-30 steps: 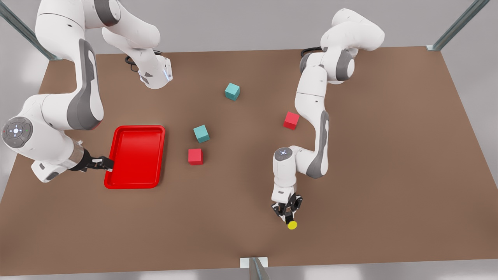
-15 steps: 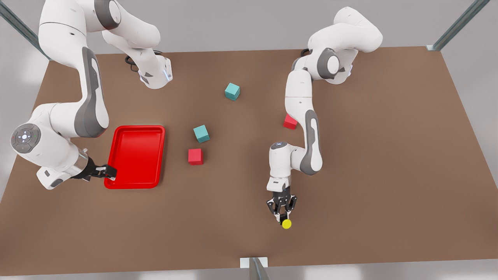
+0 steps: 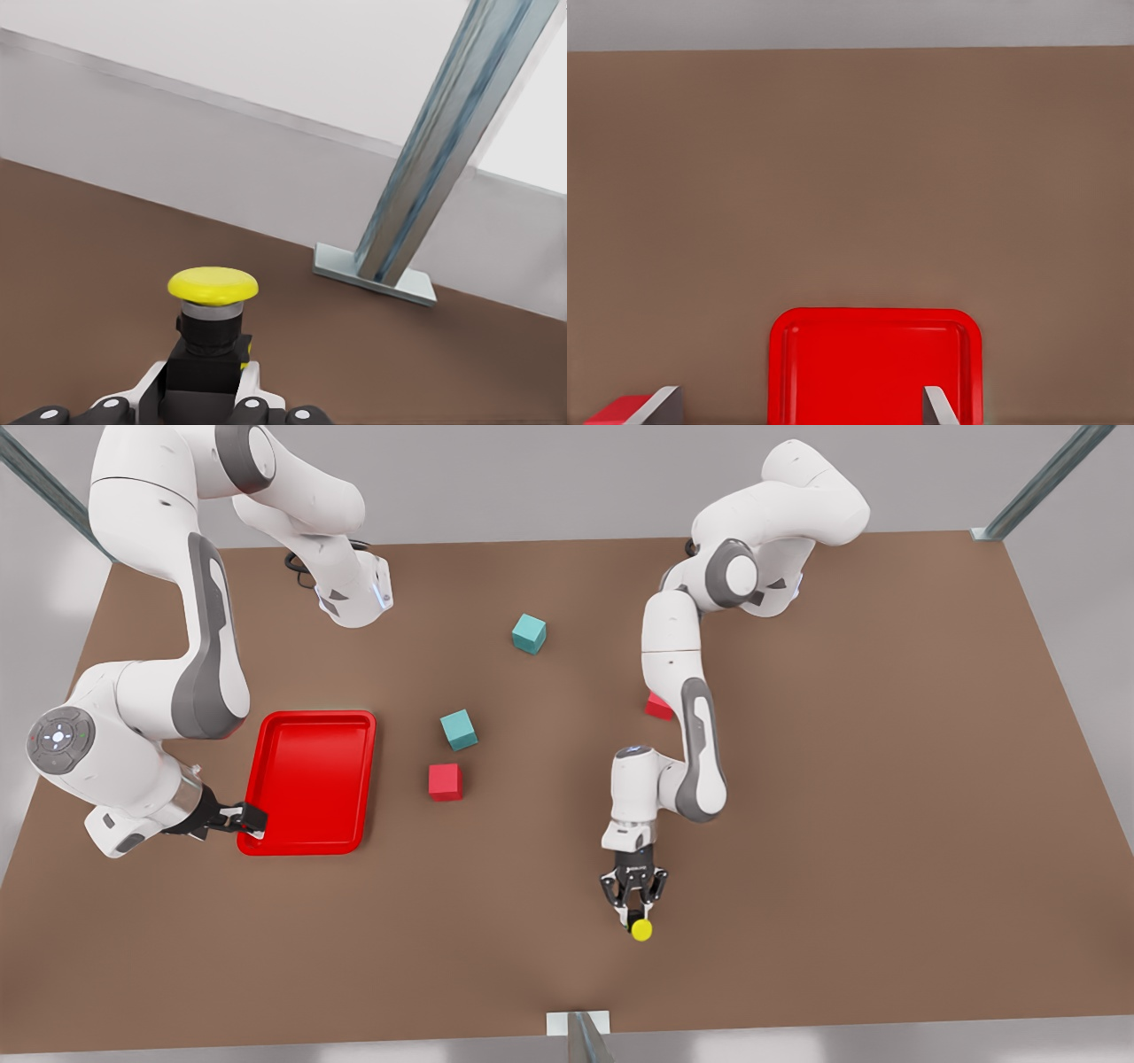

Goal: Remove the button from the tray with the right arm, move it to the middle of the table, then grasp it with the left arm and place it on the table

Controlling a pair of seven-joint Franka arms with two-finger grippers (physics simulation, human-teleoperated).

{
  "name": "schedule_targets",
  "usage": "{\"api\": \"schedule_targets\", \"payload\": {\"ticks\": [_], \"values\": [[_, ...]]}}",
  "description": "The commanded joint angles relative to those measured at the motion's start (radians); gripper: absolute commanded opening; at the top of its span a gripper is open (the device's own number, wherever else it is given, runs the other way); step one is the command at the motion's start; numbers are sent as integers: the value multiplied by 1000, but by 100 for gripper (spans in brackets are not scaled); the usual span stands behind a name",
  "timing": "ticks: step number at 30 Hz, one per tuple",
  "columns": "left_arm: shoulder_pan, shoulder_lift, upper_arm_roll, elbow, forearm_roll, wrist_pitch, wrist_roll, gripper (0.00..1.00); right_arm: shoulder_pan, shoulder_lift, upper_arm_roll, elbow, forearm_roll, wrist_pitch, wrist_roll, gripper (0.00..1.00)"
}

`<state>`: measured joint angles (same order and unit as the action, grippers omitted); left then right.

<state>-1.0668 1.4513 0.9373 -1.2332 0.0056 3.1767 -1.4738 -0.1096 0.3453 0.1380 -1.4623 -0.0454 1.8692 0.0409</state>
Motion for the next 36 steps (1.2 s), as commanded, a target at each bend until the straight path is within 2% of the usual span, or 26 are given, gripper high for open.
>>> {"api": "schedule_targets", "payload": {"ticks": [1, 36], "values": [[-9, 8, 9, -2, 0, 19, -82, 31, 1, -2, 0, 0, 1, 1, 7, 100], [-24, 66, 52, -2, 2, 34, -82, 35, 11, 3, 2, -3, 1, 1, 20, 100]]}}
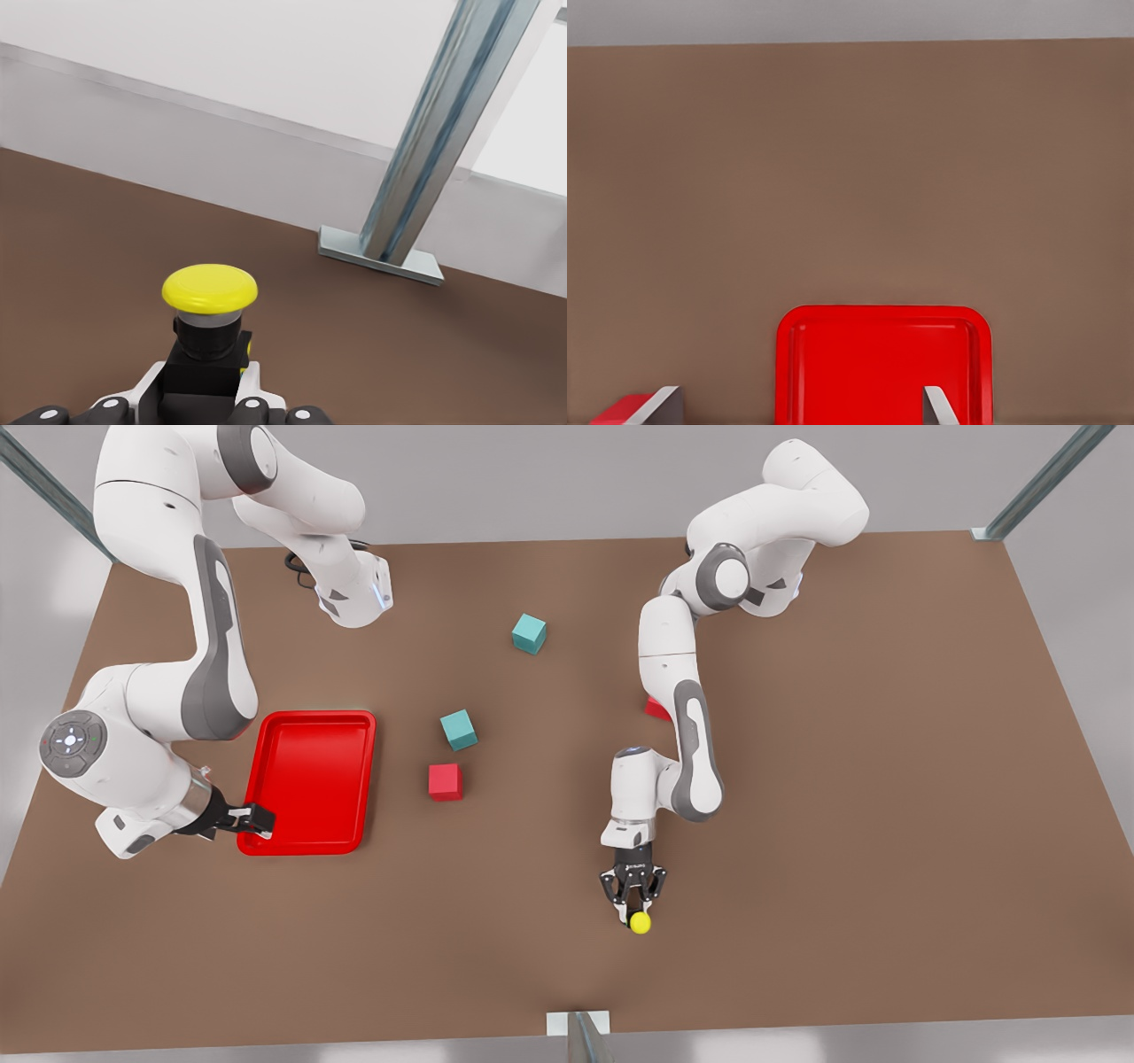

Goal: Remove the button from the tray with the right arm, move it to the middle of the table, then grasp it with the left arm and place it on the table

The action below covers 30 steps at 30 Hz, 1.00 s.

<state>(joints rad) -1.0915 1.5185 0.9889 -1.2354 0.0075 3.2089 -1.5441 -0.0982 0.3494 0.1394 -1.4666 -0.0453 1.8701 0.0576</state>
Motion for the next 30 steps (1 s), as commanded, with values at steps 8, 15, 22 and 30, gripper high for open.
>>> {"api": "schedule_targets", "payload": {"ticks": [8, 15, 22, 30], "values": [[-2, -1, 2, 1, 2, 3, -11, 99, 0, 0, 0, 0, 1, 0, 4, 100], [-10, -3, 1, -1, 0, 11, -11, 99, -2, 8, 0, 3, 1, 0, 1, 100], [-19, -11, 14, -15, 2, 12, -11, 99, -2, 25, 0, 43, 4, -54, -2, 100], [-18, -17, 24, -25, 5, 22, -4, 99, 14, 33, -1, 41, -7, -94, -12, 100]]}}
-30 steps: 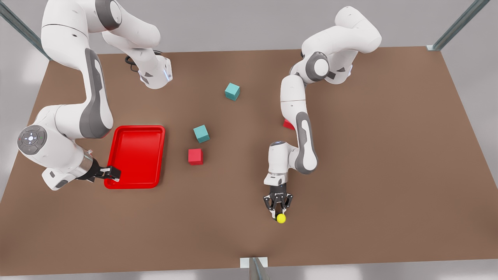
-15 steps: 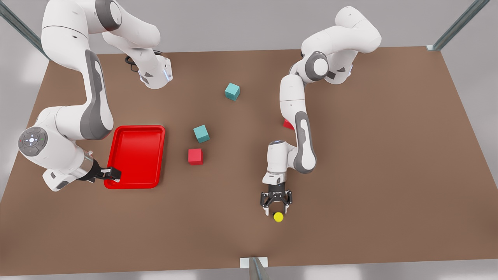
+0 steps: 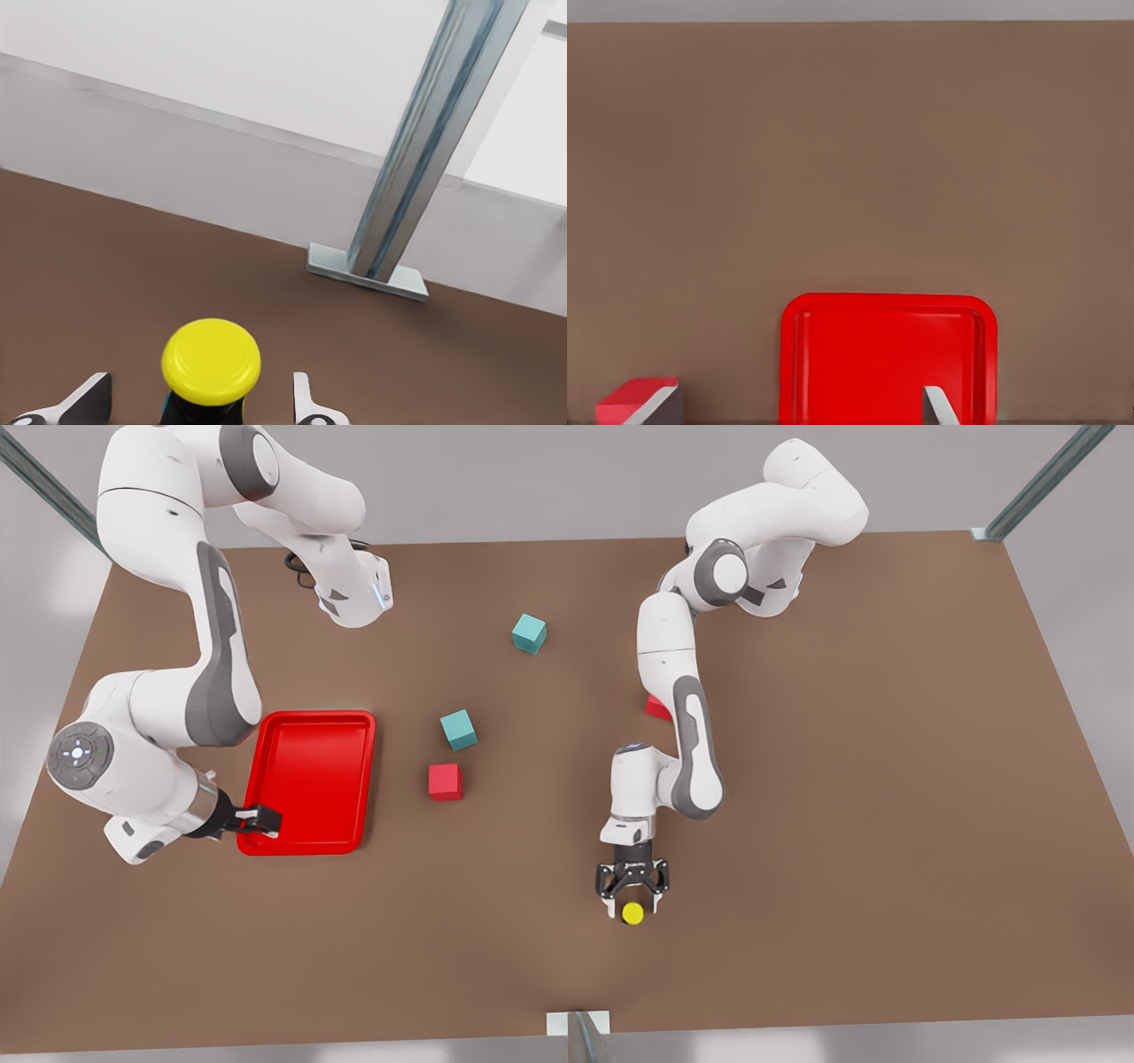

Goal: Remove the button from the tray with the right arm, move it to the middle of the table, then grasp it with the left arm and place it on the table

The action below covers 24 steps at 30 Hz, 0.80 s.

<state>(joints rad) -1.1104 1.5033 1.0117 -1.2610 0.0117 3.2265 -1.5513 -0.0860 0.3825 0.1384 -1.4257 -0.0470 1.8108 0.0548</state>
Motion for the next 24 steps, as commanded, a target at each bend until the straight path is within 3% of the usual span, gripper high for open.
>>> {"api": "schedule_targets", "payload": {"ticks": [1, 11, 18, 20, 22, 24], "values": [[-3, -5, 1, -1, 1, 2, 3, 99, -1, 1, 0, 2, -4, -27, -10, 100], [-3, -55, 1, -34, 5, 6, 39, 99, -37, 36, -5, -10, 19, 94, 34, 100], [-9, -80, 1, -43, 2, 6, 39, 99, -70, -85, 15, -55, 6, -209, 40, 100], [-14, -107, 1, -60, 5, 6, 49, 99, -69, -30, 15, 111, -14, -191, 24, 100], [-23, -284, -28, -153, 5, -17, 177, 99, -66, -79, 32, 76, -28, -199, 34, 100], [-19, -581, -154, -238, 5, -261, 408, 99, 41, -108, 35, 74, -65, -275, 206, 100]]}}
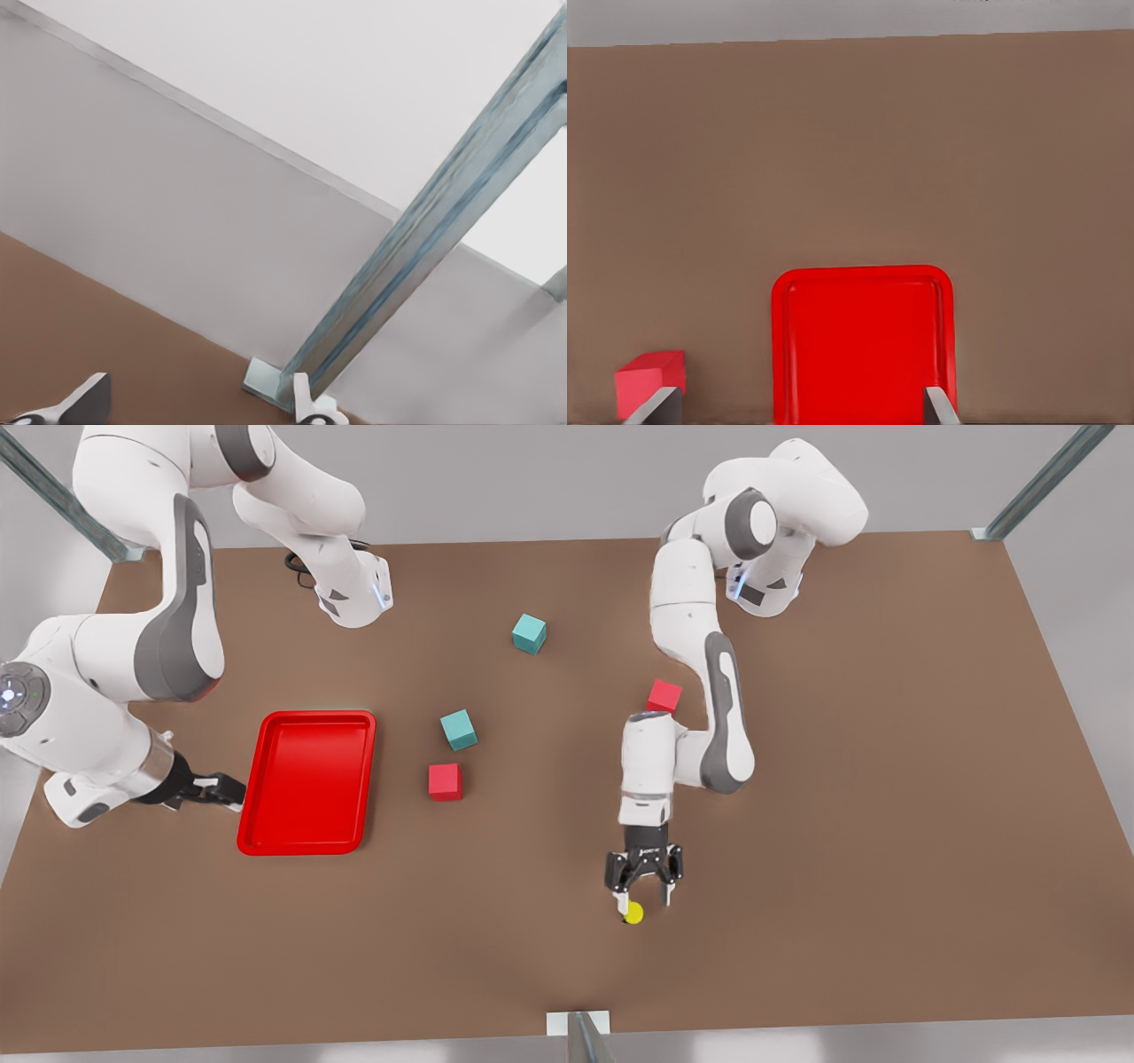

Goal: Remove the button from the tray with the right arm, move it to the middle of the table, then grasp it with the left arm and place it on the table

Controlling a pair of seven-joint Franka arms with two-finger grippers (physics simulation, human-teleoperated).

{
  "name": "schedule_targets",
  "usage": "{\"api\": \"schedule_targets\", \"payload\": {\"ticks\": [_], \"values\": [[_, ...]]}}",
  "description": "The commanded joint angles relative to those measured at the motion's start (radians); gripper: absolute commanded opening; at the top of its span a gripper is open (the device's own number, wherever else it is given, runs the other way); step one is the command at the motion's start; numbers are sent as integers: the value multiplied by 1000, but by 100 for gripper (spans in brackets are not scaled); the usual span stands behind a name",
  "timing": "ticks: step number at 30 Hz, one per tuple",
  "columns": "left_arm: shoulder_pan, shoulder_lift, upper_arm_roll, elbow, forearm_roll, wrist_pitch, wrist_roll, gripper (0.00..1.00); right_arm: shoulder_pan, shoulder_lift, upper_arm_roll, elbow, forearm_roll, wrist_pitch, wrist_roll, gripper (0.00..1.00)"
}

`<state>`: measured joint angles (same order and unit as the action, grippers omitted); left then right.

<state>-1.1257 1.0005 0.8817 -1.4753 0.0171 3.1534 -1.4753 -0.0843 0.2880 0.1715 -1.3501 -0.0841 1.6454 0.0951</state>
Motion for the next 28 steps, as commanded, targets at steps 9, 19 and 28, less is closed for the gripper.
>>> {"api": "schedule_targets", "payload": {"ticks": [9, 19, 28], "values": [[699, -600, -430, 210, -278, -1612, 1596, 100, 28, 5, 9, 17, 60, 10, 206, 100], [1282, -931, -1001, 60, -52, -1715, 1535, 100, -12, 28, 5, 11, 64, 77, 190, 100], [1261, -918, -1044, -100, -54, -1515, 1541, 100, -12, 40, 5, 12, 64, 77, 189, 100]]}}
